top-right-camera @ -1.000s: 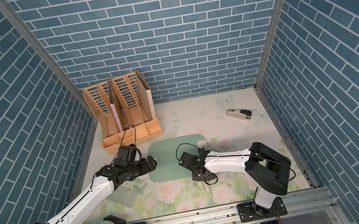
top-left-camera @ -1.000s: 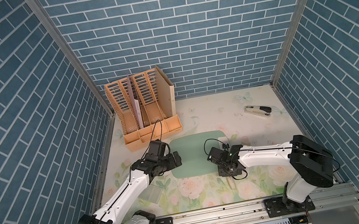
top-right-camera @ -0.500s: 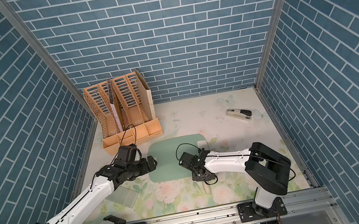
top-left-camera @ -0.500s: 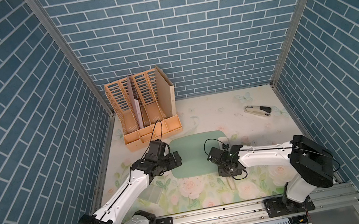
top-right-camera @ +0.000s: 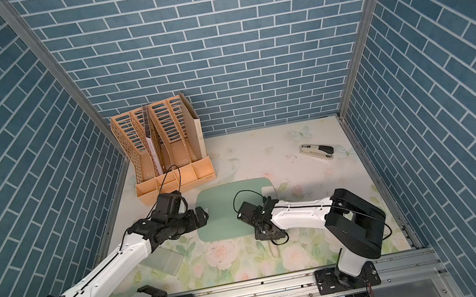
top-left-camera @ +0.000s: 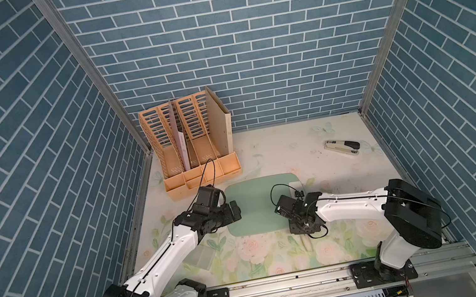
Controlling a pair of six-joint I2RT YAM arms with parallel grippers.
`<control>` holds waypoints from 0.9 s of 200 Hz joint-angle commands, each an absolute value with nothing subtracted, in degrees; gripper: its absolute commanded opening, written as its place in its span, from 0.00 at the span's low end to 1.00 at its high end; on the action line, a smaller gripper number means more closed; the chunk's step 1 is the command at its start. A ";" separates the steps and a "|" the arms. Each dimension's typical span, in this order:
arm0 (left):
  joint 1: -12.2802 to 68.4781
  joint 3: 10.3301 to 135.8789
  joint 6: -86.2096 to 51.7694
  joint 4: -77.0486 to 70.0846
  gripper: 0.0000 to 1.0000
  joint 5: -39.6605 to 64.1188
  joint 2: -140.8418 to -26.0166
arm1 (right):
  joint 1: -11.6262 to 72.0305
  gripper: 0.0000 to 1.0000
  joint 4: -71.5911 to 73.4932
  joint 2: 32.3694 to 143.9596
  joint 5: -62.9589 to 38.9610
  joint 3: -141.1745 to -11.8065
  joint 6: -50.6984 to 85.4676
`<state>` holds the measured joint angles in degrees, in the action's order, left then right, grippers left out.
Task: Align the knife with the edge of the cutting board
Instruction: Place the knife at the edge of the cutting board.
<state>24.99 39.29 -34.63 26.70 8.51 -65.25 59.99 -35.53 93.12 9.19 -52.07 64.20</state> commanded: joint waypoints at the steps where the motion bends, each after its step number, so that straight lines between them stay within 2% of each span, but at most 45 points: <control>1: 24.52 38.53 -33.70 26.67 1.00 8.52 -65.22 | 59.72 0.26 -36.39 94.13 8.83 -51.55 64.87; 58: 24.57 38.42 -33.66 26.46 1.00 9.01 -65.03 | 59.77 0.39 -35.42 93.86 8.62 -51.59 64.38; 180: 24.52 38.37 -33.67 26.43 1.00 8.88 -65.13 | 59.55 0.40 -36.38 94.09 9.62 -52.24 65.01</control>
<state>24.97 38.96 -34.61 26.26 8.86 -65.25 59.92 -35.11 93.67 8.60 -52.01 64.23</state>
